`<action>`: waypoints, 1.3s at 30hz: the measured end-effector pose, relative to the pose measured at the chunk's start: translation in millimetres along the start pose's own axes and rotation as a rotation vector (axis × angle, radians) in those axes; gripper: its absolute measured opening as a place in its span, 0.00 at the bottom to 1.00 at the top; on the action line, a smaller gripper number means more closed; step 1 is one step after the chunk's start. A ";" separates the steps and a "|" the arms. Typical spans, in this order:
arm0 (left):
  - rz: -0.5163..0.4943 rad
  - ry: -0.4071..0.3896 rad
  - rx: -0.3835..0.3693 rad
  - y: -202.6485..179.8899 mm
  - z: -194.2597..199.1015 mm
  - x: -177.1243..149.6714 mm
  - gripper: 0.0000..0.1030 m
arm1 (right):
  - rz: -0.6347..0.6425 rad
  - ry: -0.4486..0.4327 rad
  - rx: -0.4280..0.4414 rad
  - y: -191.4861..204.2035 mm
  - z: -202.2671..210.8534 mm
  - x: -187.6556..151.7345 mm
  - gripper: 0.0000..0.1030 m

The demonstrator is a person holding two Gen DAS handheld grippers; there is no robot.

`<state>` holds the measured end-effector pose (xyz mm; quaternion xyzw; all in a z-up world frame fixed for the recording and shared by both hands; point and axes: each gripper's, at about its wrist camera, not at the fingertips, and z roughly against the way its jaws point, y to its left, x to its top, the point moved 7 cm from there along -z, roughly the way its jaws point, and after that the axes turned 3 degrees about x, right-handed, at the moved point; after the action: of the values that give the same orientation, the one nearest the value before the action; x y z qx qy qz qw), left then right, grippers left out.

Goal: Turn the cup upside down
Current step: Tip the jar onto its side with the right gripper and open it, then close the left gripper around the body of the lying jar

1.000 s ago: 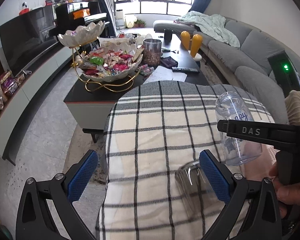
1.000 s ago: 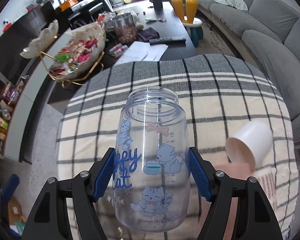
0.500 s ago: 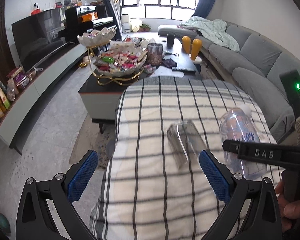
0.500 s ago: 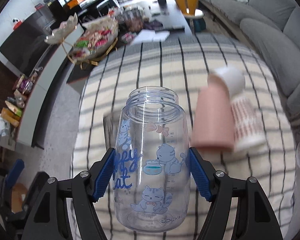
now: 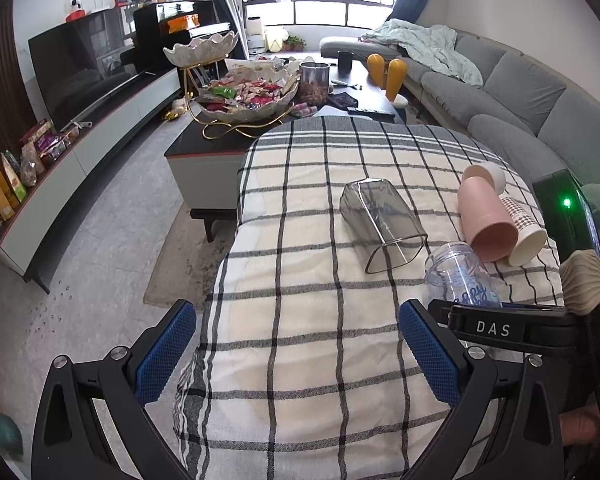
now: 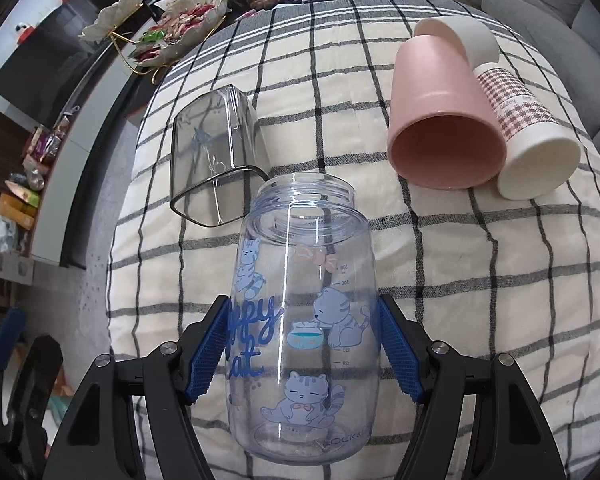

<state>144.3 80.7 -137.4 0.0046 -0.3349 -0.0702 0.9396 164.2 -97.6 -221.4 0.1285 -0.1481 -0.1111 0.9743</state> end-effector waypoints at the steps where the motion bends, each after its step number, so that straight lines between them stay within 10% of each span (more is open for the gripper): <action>1: 0.002 0.000 0.000 1.0 -0.3 -1.5 1.00 | 0.000 0.001 0.002 0.2 -1.3 0.1 0.70; 24: -0.035 -0.035 -0.020 -24.7 29.2 -3.0 1.00 | 0.026 -0.130 0.066 -6.6 52.3 6.2 0.78; 39: -0.046 -0.135 -0.035 -117.1 38.3 -30.3 1.00 | 0.051 -0.442 -0.211 -94.1 174.2 -21.3 0.92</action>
<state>81.9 -29.7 -133.3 -0.0090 -0.3959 -0.0977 0.9131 72.4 -218.8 -92.9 -0.0050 -0.3485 -0.1266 0.9287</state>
